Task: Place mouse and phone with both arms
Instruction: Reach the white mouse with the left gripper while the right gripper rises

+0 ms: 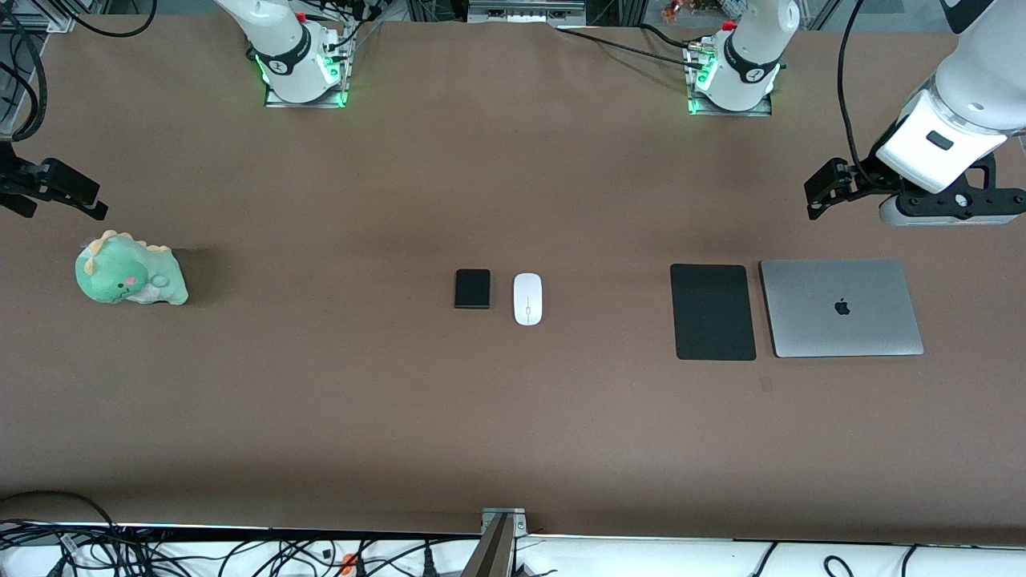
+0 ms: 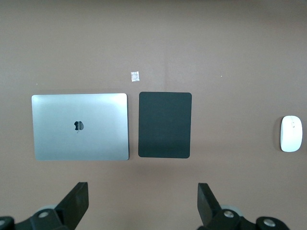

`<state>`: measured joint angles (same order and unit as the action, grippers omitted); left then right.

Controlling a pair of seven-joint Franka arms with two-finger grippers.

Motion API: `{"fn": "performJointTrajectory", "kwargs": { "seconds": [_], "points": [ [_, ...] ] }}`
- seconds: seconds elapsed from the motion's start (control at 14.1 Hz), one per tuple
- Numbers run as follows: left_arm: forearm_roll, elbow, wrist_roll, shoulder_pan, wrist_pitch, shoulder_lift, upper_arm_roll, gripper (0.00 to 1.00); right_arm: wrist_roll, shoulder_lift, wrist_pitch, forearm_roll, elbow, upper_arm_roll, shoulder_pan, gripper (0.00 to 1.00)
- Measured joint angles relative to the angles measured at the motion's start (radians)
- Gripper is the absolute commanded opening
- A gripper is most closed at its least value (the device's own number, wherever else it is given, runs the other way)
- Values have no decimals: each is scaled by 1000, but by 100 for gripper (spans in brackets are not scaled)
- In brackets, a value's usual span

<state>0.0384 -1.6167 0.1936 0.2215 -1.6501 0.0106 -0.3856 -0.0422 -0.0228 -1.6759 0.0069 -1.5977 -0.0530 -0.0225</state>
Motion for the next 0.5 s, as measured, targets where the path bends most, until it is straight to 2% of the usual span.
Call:
{"fn": "performJointTrajectory", "kwargs": {
  "seconds": [0.5],
  "points": [
    [2, 0, 0, -13, 3, 26, -19, 100, 0, 0, 1, 0, -7, 0, 0, 100]
  ]
}}
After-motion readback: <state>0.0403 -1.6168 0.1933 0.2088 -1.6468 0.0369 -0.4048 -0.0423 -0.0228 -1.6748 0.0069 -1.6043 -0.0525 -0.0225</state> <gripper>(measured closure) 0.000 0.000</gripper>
